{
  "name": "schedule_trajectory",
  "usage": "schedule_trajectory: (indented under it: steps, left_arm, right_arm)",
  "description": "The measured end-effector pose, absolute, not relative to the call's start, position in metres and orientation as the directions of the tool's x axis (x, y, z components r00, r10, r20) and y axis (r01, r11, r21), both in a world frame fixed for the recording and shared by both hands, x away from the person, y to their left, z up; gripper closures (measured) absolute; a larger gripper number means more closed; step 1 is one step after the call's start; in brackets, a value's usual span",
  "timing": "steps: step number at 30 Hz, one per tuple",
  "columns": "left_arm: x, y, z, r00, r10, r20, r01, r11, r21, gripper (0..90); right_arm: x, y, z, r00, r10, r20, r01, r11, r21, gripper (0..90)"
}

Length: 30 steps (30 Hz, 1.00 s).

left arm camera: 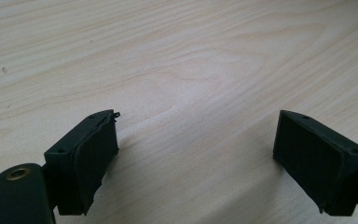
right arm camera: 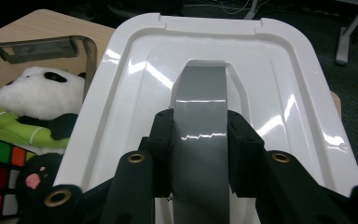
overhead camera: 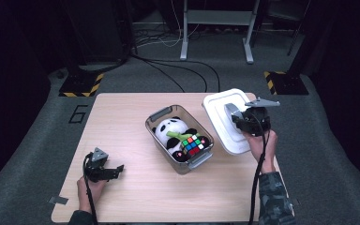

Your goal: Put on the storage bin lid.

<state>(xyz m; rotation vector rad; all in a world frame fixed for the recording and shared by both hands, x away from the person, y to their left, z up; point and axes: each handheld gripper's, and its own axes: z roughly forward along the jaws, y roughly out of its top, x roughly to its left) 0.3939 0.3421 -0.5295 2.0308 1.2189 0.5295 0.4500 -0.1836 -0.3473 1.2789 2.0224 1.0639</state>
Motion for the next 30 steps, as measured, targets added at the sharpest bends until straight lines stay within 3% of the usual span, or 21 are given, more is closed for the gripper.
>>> schedule_trajectory:
  steps: [14, 30]
  left_arm:
    - [0.394, 0.342, -0.53, 0.475, 0.88, -0.008, 0.594, -0.314, 0.741, 13.2]
    - [0.394, 0.342, -0.529, 0.474, 0.88, -0.009, 0.595, -0.313, 0.741, 13.2]
  right_arm:
    - [0.445, -0.149, -0.331, -0.498, 0.867, 0.026, 0.481, 0.251, 0.84, 66.7]
    - [0.449, -0.093, -0.33, -0.6, 0.8, 0.028, 0.481, 0.331, 0.812, 66.7]
